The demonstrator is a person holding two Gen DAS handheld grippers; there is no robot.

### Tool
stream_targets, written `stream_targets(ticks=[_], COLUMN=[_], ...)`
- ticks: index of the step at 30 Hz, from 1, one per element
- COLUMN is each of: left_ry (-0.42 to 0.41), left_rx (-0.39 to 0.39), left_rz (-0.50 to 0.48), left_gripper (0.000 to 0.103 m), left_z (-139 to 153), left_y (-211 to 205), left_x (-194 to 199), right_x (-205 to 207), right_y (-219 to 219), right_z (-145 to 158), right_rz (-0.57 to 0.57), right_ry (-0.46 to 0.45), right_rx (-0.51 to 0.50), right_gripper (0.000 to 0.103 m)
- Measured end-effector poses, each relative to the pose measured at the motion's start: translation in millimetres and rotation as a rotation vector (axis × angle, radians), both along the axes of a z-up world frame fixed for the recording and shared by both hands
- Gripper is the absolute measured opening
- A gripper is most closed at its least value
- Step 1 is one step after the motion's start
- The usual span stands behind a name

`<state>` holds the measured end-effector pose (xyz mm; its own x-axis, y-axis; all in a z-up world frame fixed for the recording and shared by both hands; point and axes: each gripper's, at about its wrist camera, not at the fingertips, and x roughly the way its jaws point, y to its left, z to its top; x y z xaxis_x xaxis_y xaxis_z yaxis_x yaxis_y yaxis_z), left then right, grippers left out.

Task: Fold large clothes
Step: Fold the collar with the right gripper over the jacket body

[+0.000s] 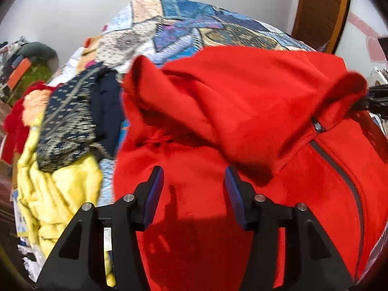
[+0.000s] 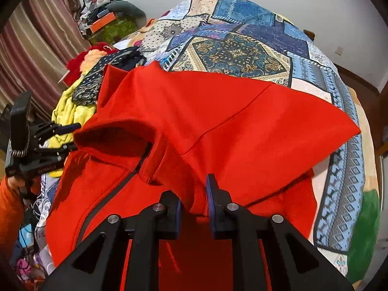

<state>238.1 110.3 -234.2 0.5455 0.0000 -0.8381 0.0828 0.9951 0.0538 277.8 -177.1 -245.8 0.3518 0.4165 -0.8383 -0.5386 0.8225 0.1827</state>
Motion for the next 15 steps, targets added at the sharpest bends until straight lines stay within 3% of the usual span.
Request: stream_targets(ticks=[6, 9, 15], left_ry=[-0.092, -0.127, -0.120], left_rx=[0.037, 0.054, 0.033], left_rz=[0.069, 0.096, 0.140], left_gripper=[0.072, 0.083, 0.093], left_z=[32.7, 44.9, 47.4], left_y=[23.3, 30.2, 33.8], left_x=[0.1, 20.3, 85.6], right_x=[-10.2, -2.2, 36.1], right_y=[-20.3, -34.2, -40.3], right_z=[20.2, 37.9, 59.8], right_rz=[-0.048, -0.095, -0.167], right_ry=[-0.092, -0.129, -0.155], right_rx=[-0.100, -0.074, -0.001], right_gripper=[0.013, 0.013, 0.013])
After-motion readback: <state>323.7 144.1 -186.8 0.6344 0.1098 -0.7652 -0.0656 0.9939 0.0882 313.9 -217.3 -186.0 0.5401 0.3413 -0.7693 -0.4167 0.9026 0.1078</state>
